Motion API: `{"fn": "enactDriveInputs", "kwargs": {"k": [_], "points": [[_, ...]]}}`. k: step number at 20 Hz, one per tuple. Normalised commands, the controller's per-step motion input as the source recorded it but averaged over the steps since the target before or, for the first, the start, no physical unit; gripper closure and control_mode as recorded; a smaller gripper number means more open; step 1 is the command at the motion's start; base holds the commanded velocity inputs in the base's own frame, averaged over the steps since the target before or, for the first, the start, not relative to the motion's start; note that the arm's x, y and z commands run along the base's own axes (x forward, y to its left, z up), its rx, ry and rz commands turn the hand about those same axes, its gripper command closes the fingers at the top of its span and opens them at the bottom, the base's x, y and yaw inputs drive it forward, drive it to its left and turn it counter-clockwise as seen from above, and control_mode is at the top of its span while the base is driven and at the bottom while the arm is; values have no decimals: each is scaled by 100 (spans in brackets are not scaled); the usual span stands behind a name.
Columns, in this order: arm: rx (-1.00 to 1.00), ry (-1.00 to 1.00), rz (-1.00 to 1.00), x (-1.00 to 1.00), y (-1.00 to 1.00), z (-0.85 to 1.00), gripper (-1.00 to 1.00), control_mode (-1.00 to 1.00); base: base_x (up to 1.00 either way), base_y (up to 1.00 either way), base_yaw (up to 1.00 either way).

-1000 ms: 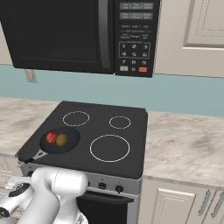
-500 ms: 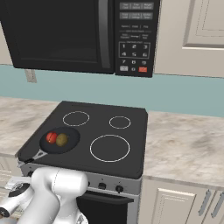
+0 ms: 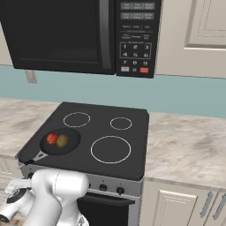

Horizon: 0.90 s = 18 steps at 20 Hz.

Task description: Put the potato and onion in the pan. Then turn on the front left burner and set the heat to medium.

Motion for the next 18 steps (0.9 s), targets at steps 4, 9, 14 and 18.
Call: {"fn": "enactDriveInputs", "kwargs": {"k": [4,9,14,18], "points": [[-12,-2,0,0,0,0,100,-100,0,0,0],[-12,2,0,0,0,7,100,-100,0,0,0],[-14,9,0,1,0,6,100,-100,0,0,0],[-14,7,0,0,0,1,100,-100,0,0,0]]}}
